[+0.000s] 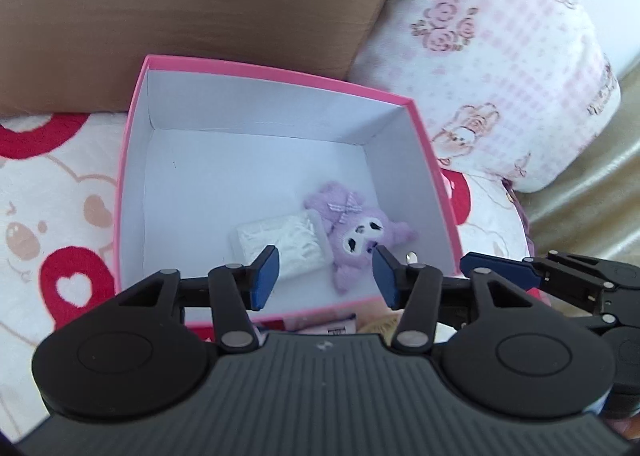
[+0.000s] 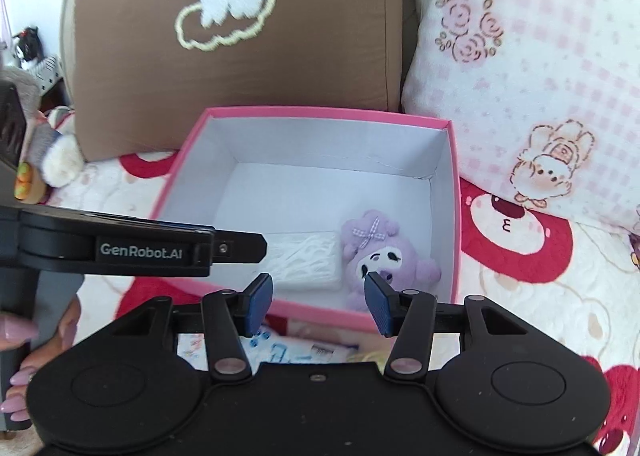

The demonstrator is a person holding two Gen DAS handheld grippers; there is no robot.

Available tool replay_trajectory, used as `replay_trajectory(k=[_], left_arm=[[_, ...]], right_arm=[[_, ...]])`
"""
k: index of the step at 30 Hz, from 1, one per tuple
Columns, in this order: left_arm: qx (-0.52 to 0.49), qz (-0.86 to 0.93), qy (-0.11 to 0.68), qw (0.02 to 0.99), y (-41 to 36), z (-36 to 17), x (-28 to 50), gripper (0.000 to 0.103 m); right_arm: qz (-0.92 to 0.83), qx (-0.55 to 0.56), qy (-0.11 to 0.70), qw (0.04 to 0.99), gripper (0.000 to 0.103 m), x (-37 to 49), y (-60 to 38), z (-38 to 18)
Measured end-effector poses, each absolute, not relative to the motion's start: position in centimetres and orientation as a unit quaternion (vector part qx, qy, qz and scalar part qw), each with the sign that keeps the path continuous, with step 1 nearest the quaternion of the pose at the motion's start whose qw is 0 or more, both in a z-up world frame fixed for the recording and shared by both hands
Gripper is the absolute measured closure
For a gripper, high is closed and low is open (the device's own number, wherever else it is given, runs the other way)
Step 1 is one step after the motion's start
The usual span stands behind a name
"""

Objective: Organize objects
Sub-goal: 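Withdraw the left tool from the box toward the green yarn ball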

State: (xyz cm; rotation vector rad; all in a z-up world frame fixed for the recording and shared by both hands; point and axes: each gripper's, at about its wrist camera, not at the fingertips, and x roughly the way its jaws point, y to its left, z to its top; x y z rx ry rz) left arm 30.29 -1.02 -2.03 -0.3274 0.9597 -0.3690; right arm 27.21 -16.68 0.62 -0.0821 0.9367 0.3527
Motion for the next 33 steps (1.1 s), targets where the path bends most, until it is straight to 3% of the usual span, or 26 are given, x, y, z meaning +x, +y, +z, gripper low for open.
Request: replay_trajectory(k=[16, 30, 33], left_arm=[[-0.065, -0.165, 0.439, 0.881, -0.8, 6.3, 21.9, 0.020], [-0.010, -0.184, 0.422, 0.887, -1.8, 10.5, 15.2, 0.014], [0.011, -0.178, 0.400, 0.899, -2.2, 11.0, 13.8, 0.013]], right_arm=[[0.204, -0.058, 0.422, 0.881, 0.041, 19.7, -17.5, 5.6], [0.222, -0.073, 0.398, 0.887, 0.028, 13.4, -19.0, 8.3], [0.237, -0.071, 0.395, 0.885, 0.020, 12.5, -19.3, 8.2]])
